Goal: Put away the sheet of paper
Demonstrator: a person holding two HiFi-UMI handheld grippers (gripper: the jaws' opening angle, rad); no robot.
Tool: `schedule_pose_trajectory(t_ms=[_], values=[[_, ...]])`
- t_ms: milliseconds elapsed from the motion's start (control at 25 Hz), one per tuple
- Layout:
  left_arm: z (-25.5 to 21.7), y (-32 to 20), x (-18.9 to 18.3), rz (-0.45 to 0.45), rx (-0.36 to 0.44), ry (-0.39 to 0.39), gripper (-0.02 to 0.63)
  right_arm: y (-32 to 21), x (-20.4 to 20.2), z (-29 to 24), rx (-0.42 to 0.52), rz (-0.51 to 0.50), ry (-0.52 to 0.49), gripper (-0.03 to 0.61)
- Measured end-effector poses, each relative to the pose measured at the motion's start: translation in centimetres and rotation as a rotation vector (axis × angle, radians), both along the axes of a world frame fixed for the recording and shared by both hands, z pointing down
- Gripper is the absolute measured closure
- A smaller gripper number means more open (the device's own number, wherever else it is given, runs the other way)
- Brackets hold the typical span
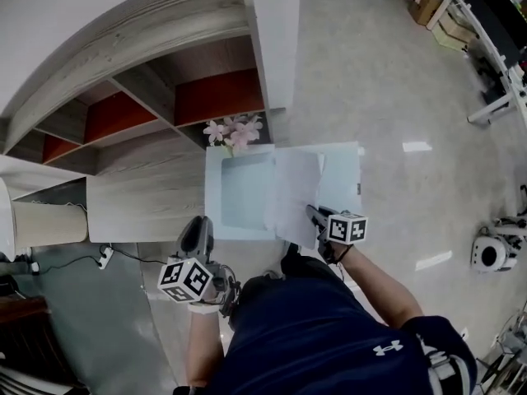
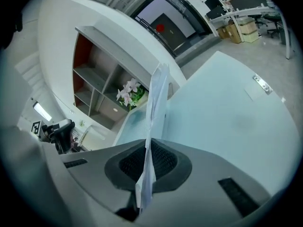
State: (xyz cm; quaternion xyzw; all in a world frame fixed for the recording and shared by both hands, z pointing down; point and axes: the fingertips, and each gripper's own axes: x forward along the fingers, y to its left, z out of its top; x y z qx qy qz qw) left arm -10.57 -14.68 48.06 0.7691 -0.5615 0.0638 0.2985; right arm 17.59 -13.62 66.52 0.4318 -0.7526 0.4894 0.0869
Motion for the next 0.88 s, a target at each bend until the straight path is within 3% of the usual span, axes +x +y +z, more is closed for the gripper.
schedule_pose_trajectory(t_ms=[360,880], values=[[-0.4,-1.2,1.6,0.009,0.015,-0.006,0.515,-0.5,0.4,2.5,-0.136,-0.026,0.032,0.565],[0.9,-1.6,-1.9,0.008,-0.021,0.018,0.515,-1.5,0.1,3.5,-0.167,0.009,0.079,0.565]])
